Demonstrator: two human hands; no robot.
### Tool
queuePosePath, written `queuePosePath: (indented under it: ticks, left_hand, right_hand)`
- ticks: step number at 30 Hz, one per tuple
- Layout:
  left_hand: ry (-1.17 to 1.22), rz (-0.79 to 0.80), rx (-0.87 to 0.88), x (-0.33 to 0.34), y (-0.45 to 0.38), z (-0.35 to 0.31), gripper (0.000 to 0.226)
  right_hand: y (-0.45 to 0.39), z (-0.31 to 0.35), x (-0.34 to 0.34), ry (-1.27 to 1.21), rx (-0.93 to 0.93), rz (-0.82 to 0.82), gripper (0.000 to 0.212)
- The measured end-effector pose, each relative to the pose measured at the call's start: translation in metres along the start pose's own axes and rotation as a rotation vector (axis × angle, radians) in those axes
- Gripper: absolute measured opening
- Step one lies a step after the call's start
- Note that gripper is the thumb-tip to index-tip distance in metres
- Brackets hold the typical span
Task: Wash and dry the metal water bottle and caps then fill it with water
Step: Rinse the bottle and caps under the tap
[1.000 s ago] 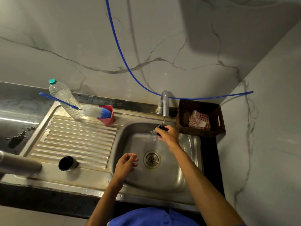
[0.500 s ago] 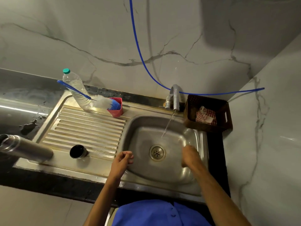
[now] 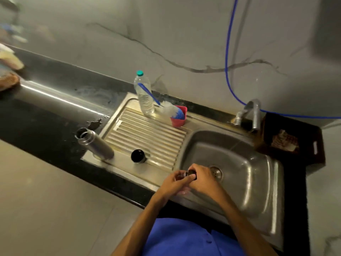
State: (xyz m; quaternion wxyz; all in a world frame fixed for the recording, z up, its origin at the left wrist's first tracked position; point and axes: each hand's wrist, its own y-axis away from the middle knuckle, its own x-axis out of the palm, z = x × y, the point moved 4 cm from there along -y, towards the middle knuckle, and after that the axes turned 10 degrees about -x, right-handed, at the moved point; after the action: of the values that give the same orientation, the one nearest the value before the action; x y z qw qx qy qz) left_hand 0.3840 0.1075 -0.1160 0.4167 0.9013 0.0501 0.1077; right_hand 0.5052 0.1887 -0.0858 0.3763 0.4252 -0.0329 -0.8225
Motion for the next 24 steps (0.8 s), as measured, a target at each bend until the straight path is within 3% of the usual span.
queuePosePath:
  ticks: [2, 5, 6, 9, 11, 15, 19, 21, 24]
  left_hand:
    - [0.045, -0.072, 0.025, -0.035, 0.002, -0.005, 0.040]
    - [0.097, -0.199, 0.090, -0.099, 0.006, -0.005, 0.044]
    - [0.019, -0.305, 0.127, -0.123, 0.009, -0.004, 0.047]
    - [-0.296, -0.619, 0.222, -0.190, 0.016, -0.001, 0.056]
    - [-0.349, -0.706, 0.261, -0.224, 0.014, 0.001, 0.060]
    - [-0.525, -0.767, 0.251, -0.261, -0.003, -0.004, 0.056]
    - [-0.596, -0.728, 0.227, -0.272, -0.018, -0.011, 0.056]
    - [-0.595, -0.727, 0.233, -0.273, -0.019, -0.012, 0.060]
    - [-0.593, -0.756, 0.241, -0.266, -0.014, -0.008, 0.071]
  right_hand:
    - [-0.013, 0.033, 0.014, 0.021, -0.048, 0.005, 0.054]
    - [-0.033, 0.068, 0.039, 0.010, -0.116, 0.273, 0.106]
    - [-0.042, 0.076, 0.046, 0.020, -0.123, 0.311, 0.114]
    - [-0.080, 0.099, 0.061, 0.105, -0.126, 0.158, 0.095]
    - [-0.108, 0.118, 0.077, 0.195, -0.156, 0.078, 0.084]
    - [-0.151, 0.142, 0.112, 0.356, -0.259, 0.072, 0.087]
    - [-0.168, 0.142, 0.132, 0.402, -0.298, 0.040, 0.066]
    - [-0.171, 0.137, 0.134, 0.343, -0.248, -0.012, 0.060]
    - [-0.167, 0.122, 0.114, 0.017, -0.118, -0.165, 0.061]
